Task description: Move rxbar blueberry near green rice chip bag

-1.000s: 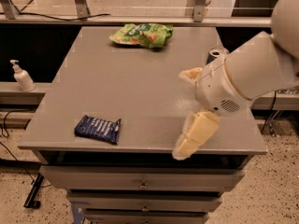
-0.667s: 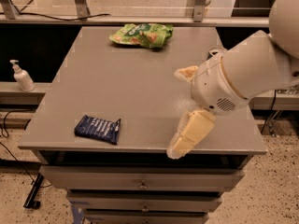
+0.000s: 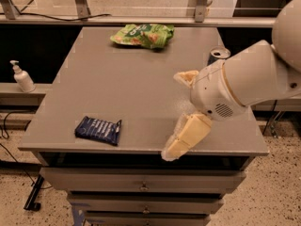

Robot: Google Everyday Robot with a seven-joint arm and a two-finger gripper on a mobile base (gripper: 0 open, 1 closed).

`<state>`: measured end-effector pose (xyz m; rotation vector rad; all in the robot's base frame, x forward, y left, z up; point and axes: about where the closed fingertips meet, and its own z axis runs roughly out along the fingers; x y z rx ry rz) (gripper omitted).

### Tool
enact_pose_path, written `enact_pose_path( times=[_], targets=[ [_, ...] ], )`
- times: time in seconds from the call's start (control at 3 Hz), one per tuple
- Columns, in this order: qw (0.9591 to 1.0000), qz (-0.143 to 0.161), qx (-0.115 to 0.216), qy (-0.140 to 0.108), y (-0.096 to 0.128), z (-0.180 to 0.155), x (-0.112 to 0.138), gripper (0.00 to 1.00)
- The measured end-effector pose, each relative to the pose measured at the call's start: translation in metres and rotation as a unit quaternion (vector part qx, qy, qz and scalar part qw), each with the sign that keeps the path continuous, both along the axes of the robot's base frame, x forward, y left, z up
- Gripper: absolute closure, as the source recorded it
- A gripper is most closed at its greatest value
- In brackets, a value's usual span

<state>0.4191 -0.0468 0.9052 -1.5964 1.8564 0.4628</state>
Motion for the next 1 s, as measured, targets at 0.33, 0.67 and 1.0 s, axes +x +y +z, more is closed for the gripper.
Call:
enact_pose_path(
  times=[0.33,0.67,1.0],
  targets=[
    [0.9978,-0.002,0.066,0.007,0.05,-0.013,0.005,0.0],
    [0.9935,-0.002,0.114,0.0,0.104,-0.027,0.022,0.0],
    [0.9896,-0.008,0.143,-0.015,0.139,-0.043,0.046,0.0]
  ],
)
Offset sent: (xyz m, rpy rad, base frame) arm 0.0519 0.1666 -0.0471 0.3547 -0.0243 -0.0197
